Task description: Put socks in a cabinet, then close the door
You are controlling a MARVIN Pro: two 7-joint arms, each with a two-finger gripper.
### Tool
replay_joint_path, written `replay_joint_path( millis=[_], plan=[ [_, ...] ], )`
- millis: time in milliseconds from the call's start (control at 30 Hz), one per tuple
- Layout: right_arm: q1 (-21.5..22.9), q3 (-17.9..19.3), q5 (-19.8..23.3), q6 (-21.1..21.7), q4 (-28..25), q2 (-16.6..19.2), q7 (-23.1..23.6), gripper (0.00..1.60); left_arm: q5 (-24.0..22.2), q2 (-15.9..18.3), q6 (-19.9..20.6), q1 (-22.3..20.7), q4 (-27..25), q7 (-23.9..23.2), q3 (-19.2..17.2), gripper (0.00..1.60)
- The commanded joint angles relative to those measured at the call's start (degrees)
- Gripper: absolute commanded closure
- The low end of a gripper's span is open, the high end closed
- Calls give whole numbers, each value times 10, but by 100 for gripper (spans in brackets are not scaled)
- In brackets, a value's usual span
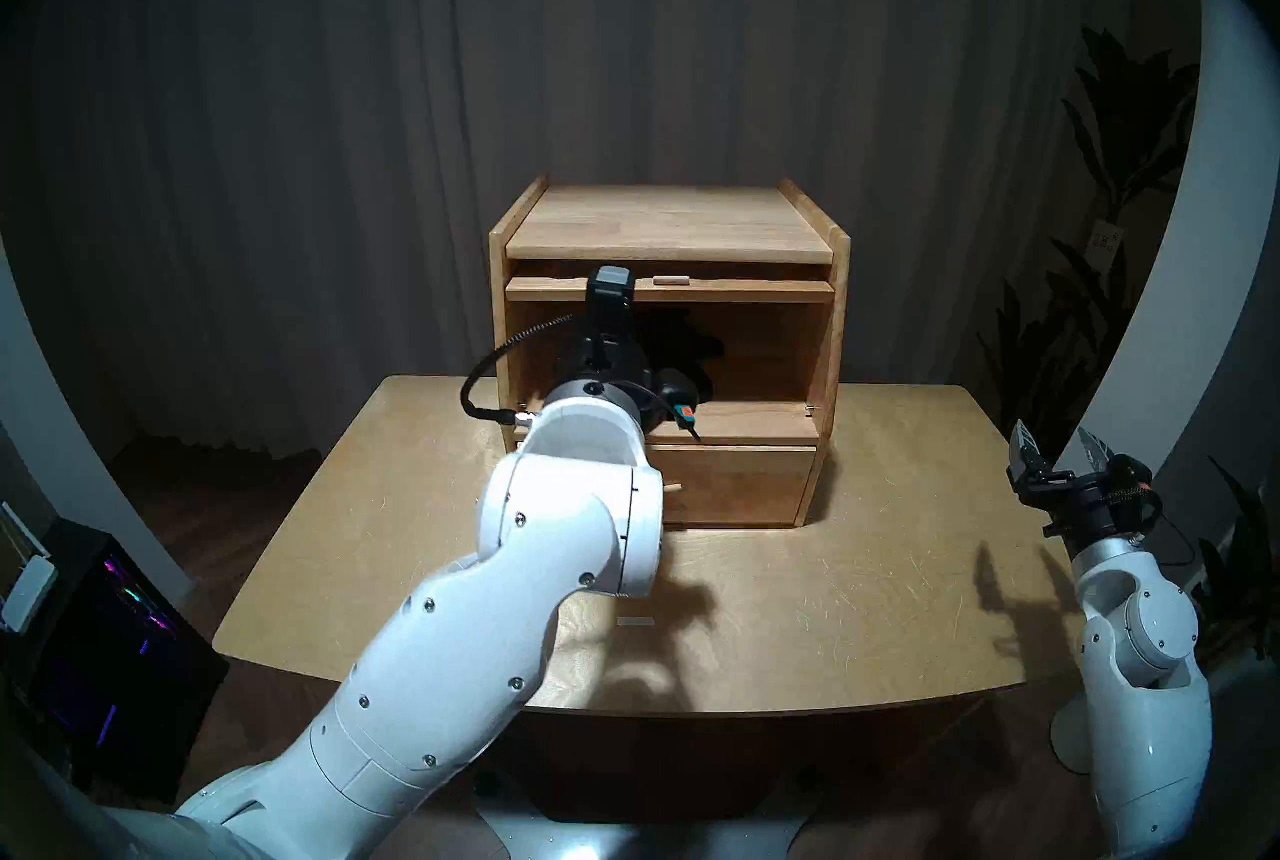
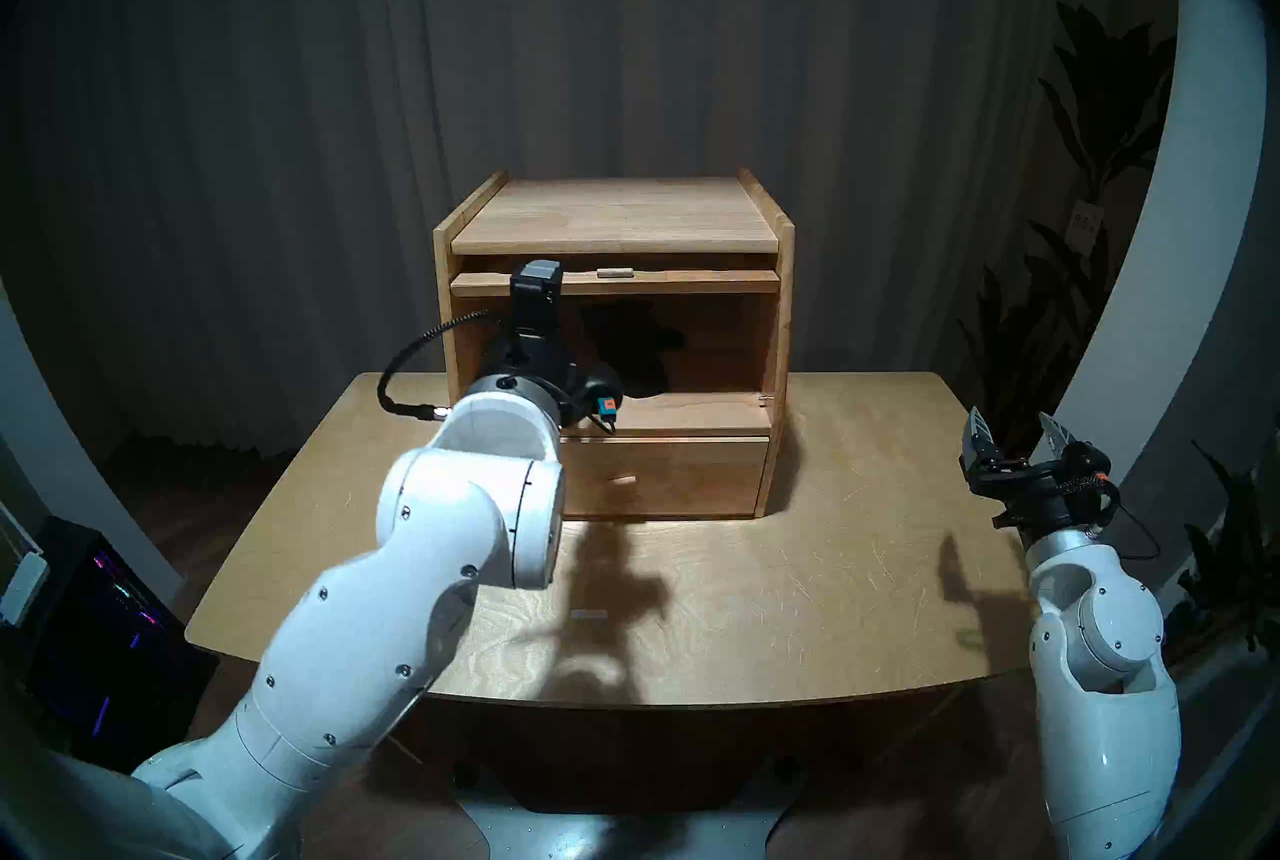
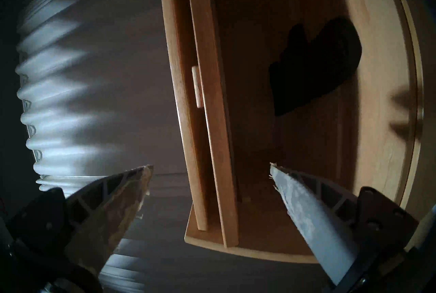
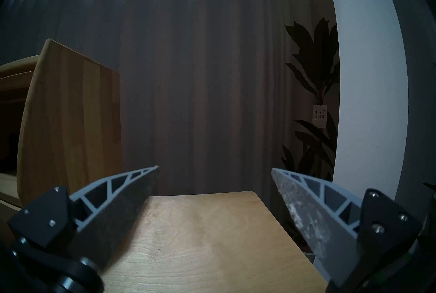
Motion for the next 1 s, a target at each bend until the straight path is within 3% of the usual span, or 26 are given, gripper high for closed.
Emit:
replay_joint_path(
  millis=[0, 367, 500, 800, 967],
  plan=[
    [2, 6, 1, -12, -10, 1, 5, 0, -14, -16, -10, -29, -4, -40, -16, 0],
    [3, 7, 1, -12, -10, 0, 9, 0, -32, -27, 38, -8, 31, 73, -25, 0],
    [3, 7, 1, -12, -10, -1, 10, 0, -51, -22, 33, -8, 45, 102, -33, 0],
    [3, 8, 0, -12, -10, -1, 10, 0, -97, -19, 2, -13, 68, 123, -34, 0],
    [3, 8, 0, -12, -10, -1, 10, 0, -100, -24, -3, -31, 91, 127, -39, 0]
  ],
)
